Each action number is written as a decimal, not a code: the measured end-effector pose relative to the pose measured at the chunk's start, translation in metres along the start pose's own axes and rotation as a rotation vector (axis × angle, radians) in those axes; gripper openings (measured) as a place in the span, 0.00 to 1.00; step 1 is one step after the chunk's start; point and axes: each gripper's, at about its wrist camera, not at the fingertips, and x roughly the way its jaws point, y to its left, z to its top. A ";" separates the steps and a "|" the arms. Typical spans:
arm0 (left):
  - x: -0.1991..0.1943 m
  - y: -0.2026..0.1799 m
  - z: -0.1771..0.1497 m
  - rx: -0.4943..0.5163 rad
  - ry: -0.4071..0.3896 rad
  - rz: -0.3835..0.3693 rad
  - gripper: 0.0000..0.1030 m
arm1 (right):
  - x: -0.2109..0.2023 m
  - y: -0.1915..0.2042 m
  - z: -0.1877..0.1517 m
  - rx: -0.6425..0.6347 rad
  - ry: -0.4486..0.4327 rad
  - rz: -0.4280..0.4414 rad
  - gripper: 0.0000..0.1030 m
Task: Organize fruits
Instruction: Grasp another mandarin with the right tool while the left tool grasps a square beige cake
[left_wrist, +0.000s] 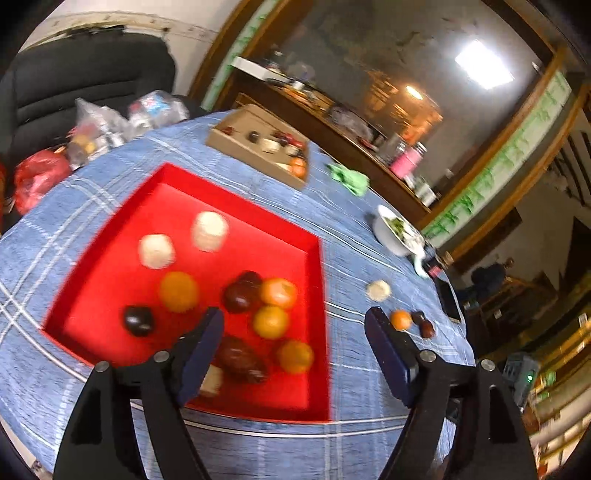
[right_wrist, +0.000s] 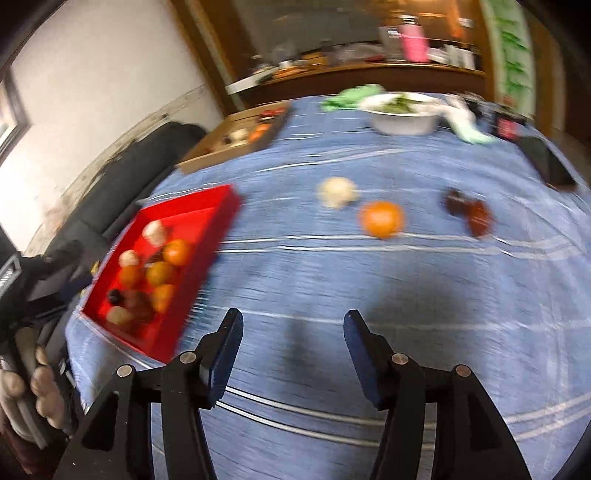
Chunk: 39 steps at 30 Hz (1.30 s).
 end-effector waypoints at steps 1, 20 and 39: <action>0.003 -0.006 -0.002 0.009 0.011 -0.008 0.75 | -0.003 -0.010 -0.002 0.013 -0.003 -0.012 0.59; 0.065 -0.085 -0.007 0.167 0.099 0.030 0.75 | 0.033 -0.059 0.055 -0.003 -0.006 -0.086 0.59; 0.217 -0.124 0.031 0.159 0.252 0.028 0.75 | 0.082 -0.056 0.075 -0.075 0.005 -0.091 0.37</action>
